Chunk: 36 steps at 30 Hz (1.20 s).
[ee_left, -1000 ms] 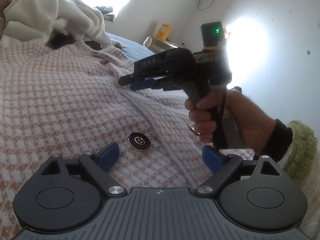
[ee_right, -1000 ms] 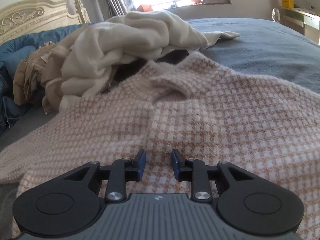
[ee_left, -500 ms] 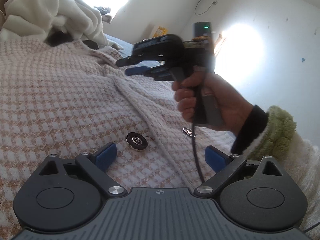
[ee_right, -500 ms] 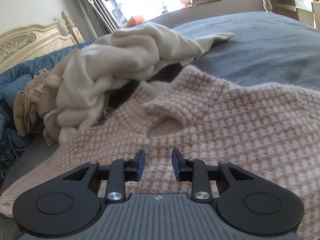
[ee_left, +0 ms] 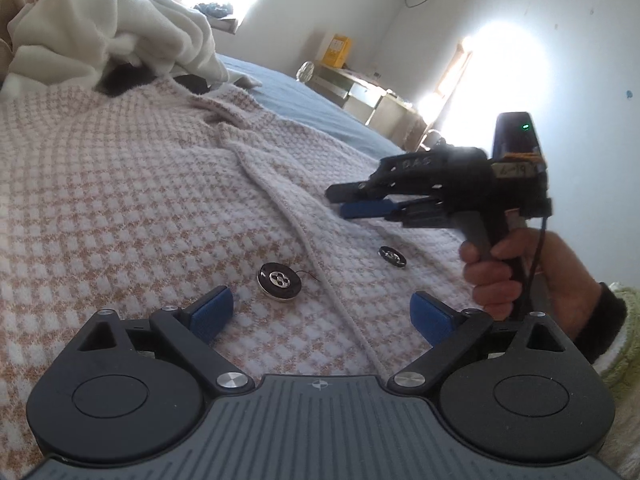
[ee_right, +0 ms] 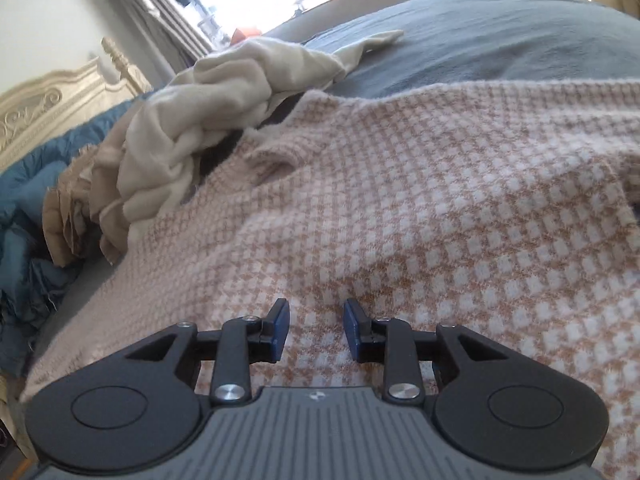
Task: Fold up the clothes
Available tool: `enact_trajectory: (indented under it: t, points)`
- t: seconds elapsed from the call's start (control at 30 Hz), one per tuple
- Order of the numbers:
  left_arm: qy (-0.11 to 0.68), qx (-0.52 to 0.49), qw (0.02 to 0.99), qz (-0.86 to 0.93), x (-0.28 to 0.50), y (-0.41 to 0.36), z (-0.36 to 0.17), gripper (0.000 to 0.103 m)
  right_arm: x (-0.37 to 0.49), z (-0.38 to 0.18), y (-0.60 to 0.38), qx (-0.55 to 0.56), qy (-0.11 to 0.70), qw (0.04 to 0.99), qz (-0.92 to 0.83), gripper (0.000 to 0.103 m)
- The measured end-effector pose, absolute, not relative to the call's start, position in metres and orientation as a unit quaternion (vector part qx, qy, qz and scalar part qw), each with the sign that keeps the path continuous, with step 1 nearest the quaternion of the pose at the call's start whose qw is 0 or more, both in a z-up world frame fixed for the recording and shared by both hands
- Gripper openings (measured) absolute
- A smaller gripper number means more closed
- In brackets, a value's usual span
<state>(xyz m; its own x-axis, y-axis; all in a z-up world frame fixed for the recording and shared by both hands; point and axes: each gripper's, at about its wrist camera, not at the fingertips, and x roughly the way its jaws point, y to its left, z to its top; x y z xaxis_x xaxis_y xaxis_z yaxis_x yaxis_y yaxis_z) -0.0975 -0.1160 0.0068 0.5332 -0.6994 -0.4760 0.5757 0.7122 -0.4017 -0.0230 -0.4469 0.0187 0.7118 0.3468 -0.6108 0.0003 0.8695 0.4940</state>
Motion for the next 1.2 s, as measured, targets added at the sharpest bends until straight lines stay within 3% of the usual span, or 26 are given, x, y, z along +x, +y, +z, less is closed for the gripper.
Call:
enact_trajectory:
  t: [0.1,0.33,0.63,0.9,1.07,1.2]
  points:
    - [0.297,-0.103,0.877,-0.364,-0.099,-0.123,0.022,0.098,-0.053,0.04,-0.488,0.28,0.308,0.905,0.084,0.046]
    - [0.261,-0.078,0.883,-0.382,-0.089,-0.174,0.033,0.1,-0.119,0.029,-0.64,0.444,0.216,0.868,-0.052,0.055]
    - [0.269,-0.05,0.897,-0.347,-0.025,-0.238,0.037,0.1,-0.142,-0.025,-0.769,0.587,0.123,0.779,-0.184,0.055]
    - [0.259,0.001,0.898,-0.354,0.023,-0.334,0.045,0.099,-0.11,-0.044,-0.823,0.617,0.071,0.742,-0.254,0.052]
    - [0.268,0.057,0.884,-0.378,0.025,-0.393,0.02,0.097,-0.094,-0.05,-0.841,0.611,0.069,0.74,-0.272,0.051]
    - [0.301,0.066,0.877,-0.37,0.028,-0.405,0.005,0.097,-0.089,-0.049,-0.844,0.593,0.069,0.746,-0.295,0.042]
